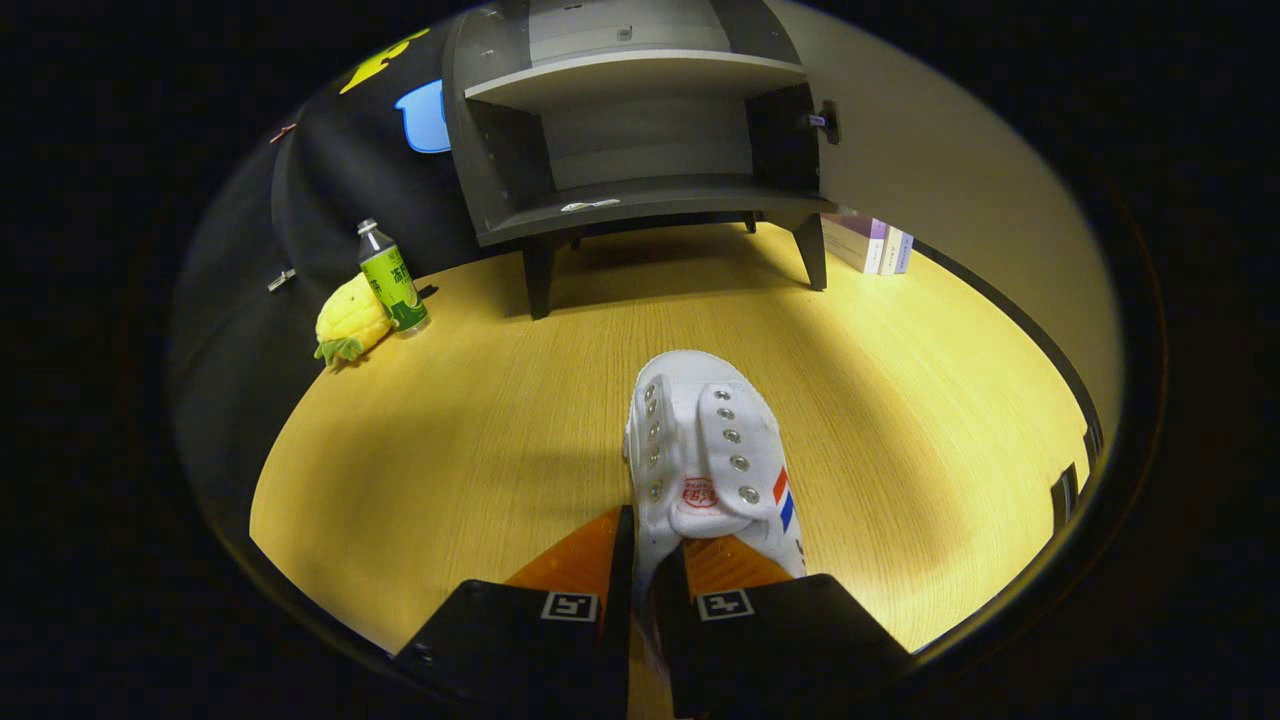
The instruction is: Open the shoe cabinet door, grab the shoes and put them into the shoe cabinet, then close the shoe cabinet door.
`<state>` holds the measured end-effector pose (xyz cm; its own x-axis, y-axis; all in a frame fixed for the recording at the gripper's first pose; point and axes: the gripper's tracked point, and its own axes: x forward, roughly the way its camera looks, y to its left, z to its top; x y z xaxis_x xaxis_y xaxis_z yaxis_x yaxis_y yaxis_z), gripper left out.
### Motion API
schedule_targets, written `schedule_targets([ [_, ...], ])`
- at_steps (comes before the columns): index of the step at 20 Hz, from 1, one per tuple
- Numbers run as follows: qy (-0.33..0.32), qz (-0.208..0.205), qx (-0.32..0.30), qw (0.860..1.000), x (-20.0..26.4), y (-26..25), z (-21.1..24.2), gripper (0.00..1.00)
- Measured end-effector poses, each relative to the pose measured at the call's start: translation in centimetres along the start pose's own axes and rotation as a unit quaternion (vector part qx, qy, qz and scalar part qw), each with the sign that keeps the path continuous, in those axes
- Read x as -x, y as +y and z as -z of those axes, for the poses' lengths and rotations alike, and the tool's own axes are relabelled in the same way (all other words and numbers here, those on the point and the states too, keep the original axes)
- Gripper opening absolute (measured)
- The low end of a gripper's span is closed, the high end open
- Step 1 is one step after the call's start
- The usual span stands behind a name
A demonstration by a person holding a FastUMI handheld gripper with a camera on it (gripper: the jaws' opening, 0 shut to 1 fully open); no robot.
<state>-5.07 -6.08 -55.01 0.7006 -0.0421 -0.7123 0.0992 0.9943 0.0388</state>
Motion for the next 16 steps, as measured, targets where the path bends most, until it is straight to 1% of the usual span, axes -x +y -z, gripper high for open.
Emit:
schedule_targets([
  [3,0.000,0.002,0.004,1.000,0.0,0.0,0.0,0.21],
  [4,0.001,0.006,-0.001,1.000,-0.6,-0.3,0.2,0.16],
  [5,-0.001,0.006,-0.002,1.000,-2.1,-0.4,0.2,0.11],
  [6,0.002,0.008,0.001,1.000,-0.3,-0.3,-0.1,0.06],
  [10,0.007,0.014,0.021,1.000,-0.3,-0.2,-0.1,0.05],
  [13,0.007,0.015,0.015,1.000,-0.2,0.0,-0.5,0.05],
  [16,0.001,0.018,0.027,0.999,0.0,0.0,-1.7,0.05],
])
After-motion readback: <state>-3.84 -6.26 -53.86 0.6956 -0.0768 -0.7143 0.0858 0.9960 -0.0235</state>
